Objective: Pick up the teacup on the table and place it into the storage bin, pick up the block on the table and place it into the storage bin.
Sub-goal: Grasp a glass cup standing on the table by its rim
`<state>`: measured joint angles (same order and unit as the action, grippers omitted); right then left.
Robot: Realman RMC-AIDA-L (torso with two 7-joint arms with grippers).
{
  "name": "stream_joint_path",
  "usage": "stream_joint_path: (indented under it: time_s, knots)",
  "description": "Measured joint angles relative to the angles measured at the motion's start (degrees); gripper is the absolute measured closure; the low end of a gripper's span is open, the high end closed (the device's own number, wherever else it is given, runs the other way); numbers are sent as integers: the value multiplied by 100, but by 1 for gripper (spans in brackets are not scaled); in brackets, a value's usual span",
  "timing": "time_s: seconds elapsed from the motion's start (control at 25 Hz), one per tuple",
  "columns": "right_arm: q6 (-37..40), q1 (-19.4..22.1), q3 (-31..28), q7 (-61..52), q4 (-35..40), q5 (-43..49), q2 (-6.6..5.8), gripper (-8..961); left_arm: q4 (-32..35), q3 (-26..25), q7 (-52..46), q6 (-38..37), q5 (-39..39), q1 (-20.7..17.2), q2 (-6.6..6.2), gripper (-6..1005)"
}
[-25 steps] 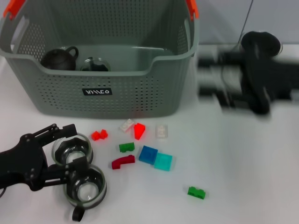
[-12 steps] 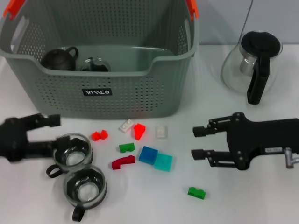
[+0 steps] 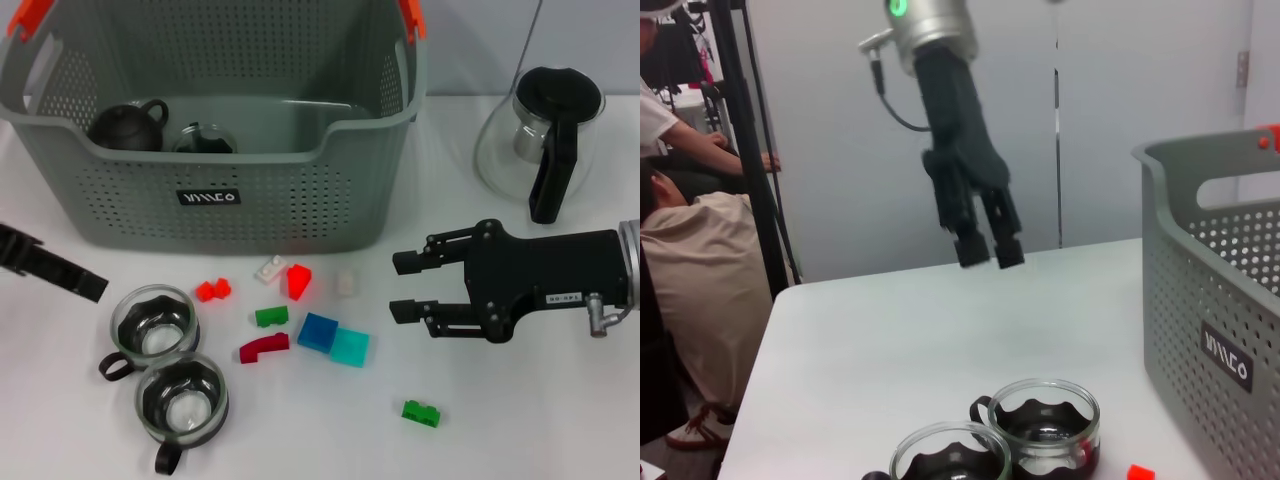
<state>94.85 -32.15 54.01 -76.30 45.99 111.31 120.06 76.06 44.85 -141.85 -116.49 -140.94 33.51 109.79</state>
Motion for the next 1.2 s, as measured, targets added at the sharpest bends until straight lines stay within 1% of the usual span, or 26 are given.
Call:
stream_joint_path:
  time_s: [0.04, 0.08, 0.12, 0.16, 0.2, 0.24, 0.28, 0.32, 0.36, 0.4, 0.48, 0.52, 0.64, 0.76, 0.96, 1.2]
  knots:
    - [7, -6, -5, -18, -1, -1, -1, 418, 80, 177, -49, 65, -326, 148, 80, 131]
    - [9, -12, -4, -31, -1, -4, 1, 419, 176, 311, -23, 126, -564, 247, 206, 147]
    - [8, -14, -5, -36, -2, -8, 1, 419, 335, 402, 69, 223, -745, 277, 372, 162]
    - [8, -14, -4, -36, -2, -11, 2, 419, 559, 477, 208, 366, -935, 280, 579, 178]
    - [-1, -14, -4, -36, -3, -13, 4, 419, 806, 538, 387, 528, -1132, 222, 811, 193]
    - [-9, -15, -4, -36, -3, -16, 8, 419, 1001, 575, 525, 699, -1265, 150, 997, 193]
    - [-12, -16, -4, -36, -3, -18, 8, 419, 1282, 682, 720, 954, -1493, -5, 1261, 193]
    - [-13, -18, -3, -36, -6, -20, 8, 419, 1413, 851, 798, 1183, -1636, -163, 1405, 193]
    - [-5, -22, 1, -36, -14, -33, 10, 419, 1422, 1049, 774, 1376, -1705, -268, 1445, 194]
    - [-2, -23, 1, -36, -29, -40, 9, 419, 1358, 1278, 676, 1564, -1766, -379, 1451, 194]
    - [15, -25, -5, -36, -55, -61, 5, 419, 1093, 1625, 473, 1773, -1829, -466, 1409, 194]
    - [20, -26, -1, -35, -60, -64, 4, 419, 1005, 1673, 443, 1796, -1861, -456, 1404, 194]
    - [22, -31, 51, -34, -64, -67, 6, 418, 730, 1711, 427, 1763, -2097, -333, 1396, 193]
    - [23, -34, 63, -33, -64, -74, 7, 418, 654, 1743, 400, 1725, -2256, -265, 1409, 214]
    - [24, -33, 56, -34, -64, -83, 9, 418, 450, 1751, 258, 1773, -2268, -189, 1397, 249]
    - [24, -12, 34, -34, -64, -83, 9, 418, 231, 1737, 179, 2000, -2272, -131, 1408, 260]
